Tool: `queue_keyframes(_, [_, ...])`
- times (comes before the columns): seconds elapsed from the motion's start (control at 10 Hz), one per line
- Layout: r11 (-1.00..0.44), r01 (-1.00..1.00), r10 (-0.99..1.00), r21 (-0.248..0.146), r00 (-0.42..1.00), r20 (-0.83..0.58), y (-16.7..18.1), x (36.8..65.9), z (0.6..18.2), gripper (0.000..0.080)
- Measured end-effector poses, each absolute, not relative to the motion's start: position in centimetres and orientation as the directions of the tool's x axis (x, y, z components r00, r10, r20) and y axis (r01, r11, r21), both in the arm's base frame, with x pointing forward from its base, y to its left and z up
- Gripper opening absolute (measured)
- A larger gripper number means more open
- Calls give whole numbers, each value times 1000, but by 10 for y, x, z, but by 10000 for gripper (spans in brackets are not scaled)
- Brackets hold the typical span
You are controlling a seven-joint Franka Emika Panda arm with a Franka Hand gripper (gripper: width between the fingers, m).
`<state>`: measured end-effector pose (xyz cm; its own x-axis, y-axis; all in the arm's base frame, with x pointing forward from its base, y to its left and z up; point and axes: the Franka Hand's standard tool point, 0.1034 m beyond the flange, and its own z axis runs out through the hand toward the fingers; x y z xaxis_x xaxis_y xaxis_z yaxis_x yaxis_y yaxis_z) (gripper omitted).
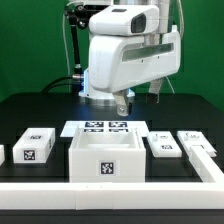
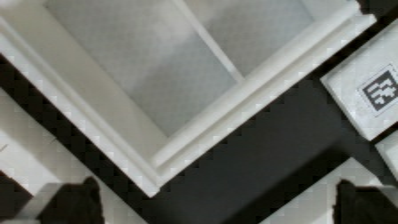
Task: Assemble cabinet
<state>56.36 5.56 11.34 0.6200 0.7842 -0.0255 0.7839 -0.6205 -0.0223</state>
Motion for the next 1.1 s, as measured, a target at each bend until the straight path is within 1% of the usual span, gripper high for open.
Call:
queue_keyframes(0.4, [-620, 784, 784, -22, 620, -26, 56, 564, 113, 649])
queue_keyframes(0.5, [-613, 790, 790, -16, 612, -19, 55, 561, 112, 649])
queue_keyframes(0.6, [-593, 805, 805, -15, 593, -19, 51, 545, 106, 649])
queue_keyframes(0.7, [-568, 823, 823, -24, 567, -31, 43, 524, 102, 649])
queue_keyframes(0.8, [-533, 846, 846, -15, 533, -25, 40, 512, 101, 649])
queue_keyframes(0.9, [-517, 856, 856, -14, 517, -22, 39, 500, 97, 649])
queue_keyframes(1.1, [-498, 867, 867, -14, 497, -22, 39, 504, 98, 649])
